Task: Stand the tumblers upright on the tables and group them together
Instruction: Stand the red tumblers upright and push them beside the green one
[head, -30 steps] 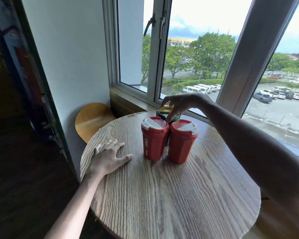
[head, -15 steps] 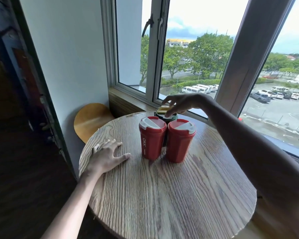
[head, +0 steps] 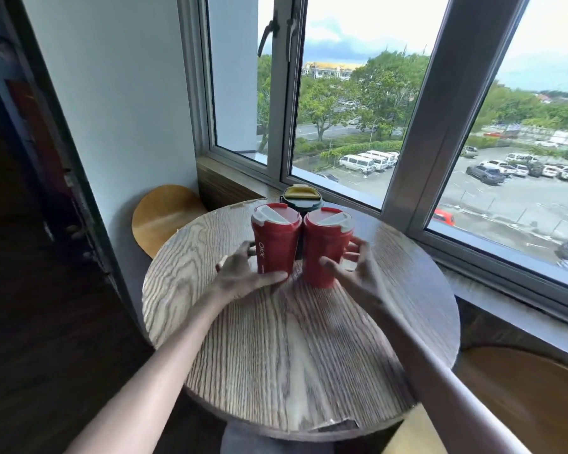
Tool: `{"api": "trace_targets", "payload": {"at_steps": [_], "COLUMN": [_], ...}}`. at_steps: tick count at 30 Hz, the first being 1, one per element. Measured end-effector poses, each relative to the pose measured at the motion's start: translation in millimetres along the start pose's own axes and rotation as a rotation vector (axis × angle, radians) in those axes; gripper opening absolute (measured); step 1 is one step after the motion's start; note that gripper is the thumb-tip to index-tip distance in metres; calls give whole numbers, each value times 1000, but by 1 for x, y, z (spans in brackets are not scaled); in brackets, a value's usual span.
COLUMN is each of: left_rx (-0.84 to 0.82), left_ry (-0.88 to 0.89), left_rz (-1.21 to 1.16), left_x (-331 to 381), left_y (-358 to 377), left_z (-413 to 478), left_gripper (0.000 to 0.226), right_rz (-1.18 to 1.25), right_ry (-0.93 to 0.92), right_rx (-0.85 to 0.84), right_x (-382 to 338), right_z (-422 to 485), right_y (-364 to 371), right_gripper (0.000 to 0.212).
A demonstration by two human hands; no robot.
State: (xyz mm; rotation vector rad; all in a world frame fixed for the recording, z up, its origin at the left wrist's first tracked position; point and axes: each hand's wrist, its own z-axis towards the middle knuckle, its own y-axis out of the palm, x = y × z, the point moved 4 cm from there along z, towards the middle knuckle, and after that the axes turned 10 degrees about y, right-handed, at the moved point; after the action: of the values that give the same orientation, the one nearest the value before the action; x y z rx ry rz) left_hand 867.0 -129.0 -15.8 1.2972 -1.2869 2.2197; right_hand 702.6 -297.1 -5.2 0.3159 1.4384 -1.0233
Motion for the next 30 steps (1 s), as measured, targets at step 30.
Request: {"api": "trace_targets", "payload": {"at_steps": [30], "left_rx": [176], "left_ry": [56], "left_rz": [400], "left_x": [7], "left_y": [11], "left_z": [-55], "left_gripper": [69], "right_rz": [-337], "right_ry": [89], "right_rx": [40], "right_x": [18], "right_z": [-34], "right_y": [-31], "right_gripper": [55]}}
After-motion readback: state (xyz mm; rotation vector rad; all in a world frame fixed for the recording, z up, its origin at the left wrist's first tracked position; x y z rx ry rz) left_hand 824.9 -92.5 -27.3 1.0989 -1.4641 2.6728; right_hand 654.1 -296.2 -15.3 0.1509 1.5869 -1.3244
